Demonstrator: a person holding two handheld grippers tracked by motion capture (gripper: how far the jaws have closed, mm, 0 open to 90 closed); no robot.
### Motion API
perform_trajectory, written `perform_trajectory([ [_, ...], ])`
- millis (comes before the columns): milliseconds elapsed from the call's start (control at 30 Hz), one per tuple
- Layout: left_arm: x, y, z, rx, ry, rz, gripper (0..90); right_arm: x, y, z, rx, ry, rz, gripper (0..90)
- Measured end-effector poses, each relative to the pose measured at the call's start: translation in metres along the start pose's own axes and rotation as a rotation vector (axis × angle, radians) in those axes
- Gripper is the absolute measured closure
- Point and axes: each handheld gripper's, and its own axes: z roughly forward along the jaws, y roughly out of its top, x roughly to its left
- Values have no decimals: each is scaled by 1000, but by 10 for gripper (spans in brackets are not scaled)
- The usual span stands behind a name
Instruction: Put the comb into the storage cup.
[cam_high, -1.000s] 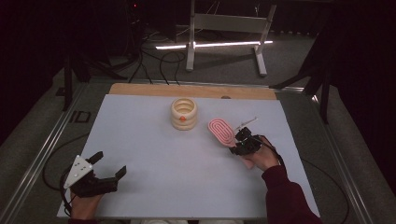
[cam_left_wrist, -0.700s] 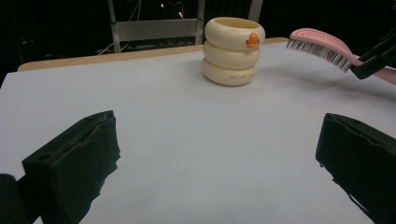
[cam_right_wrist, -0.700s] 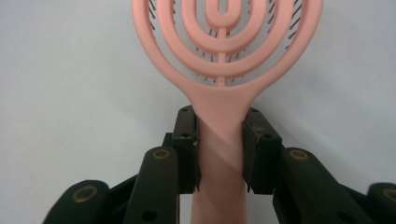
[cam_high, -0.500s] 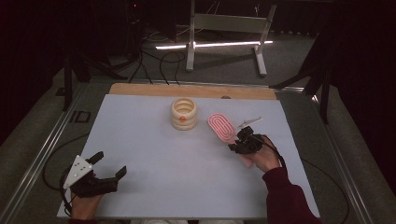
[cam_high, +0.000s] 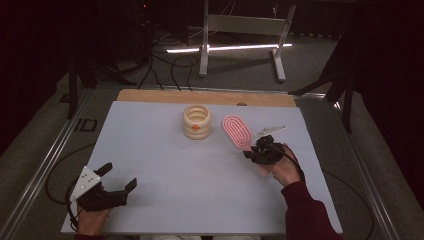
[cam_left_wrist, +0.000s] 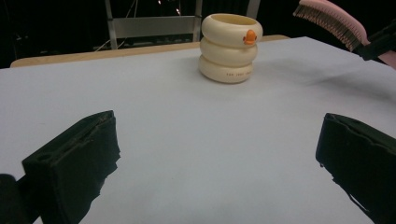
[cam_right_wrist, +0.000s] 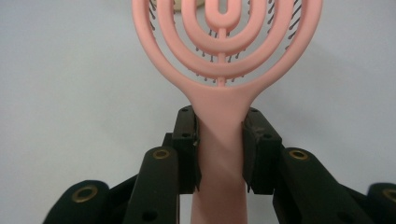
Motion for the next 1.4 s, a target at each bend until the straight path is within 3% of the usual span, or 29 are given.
perform_trajectory([
  [400,1,5,4,21,-1,-27,3,7,5,-6,-78,8,-12,697],
  [900,-4,21,13,70,16,-8,3,19,15,-17,-167,-2,-37,697],
  [1400,-17,41,28,63,-6,27,3,27,16,-15,-203,2,-47,697],
])
